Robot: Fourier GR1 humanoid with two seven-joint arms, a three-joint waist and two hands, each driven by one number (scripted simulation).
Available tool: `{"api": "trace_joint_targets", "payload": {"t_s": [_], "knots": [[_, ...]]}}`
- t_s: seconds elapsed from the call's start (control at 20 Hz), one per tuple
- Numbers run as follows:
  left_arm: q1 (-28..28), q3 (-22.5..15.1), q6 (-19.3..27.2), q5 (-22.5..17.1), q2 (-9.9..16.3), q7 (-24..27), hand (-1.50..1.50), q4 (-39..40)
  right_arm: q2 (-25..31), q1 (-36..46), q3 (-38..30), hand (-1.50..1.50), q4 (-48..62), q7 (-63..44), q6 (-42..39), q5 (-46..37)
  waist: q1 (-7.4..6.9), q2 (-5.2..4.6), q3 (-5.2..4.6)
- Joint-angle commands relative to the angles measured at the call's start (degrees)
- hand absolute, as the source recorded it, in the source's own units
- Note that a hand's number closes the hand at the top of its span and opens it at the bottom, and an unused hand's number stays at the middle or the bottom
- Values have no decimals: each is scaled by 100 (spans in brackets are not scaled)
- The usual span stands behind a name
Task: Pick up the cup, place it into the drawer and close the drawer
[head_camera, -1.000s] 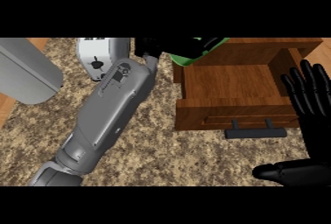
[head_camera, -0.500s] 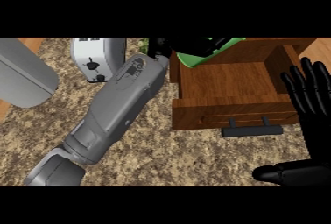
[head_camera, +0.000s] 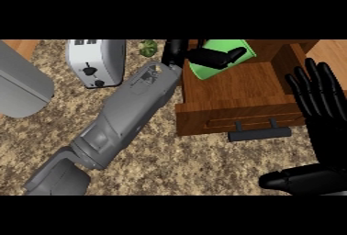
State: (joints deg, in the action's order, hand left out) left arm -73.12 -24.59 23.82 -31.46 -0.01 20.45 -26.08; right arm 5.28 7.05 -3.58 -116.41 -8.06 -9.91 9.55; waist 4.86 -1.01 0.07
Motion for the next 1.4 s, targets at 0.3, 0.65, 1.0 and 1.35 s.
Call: {"api": "trace_joint_targets", "payload": {"t_s": [0.3,0.65,1.0,1.35], "knots": [[-392,-905,486,-117,1,-332,-150,501,3,41,-18,-150,66,147,-126,140,187,-42,7],[-315,-697,97,-740,1,93,-150,251,-23,270,-240,-150,341,223,-146,458,69,-48,2],[-54,-528,110,-1327,1,830,-150,-458,50,86,-317,-150,41,-92,-300,973,-144,43,-3],[364,-115,-40,-1324,273,575,-150,-919,487,-114,-342,150,-161,-230,-735,1005,-493,123,-9]]}}
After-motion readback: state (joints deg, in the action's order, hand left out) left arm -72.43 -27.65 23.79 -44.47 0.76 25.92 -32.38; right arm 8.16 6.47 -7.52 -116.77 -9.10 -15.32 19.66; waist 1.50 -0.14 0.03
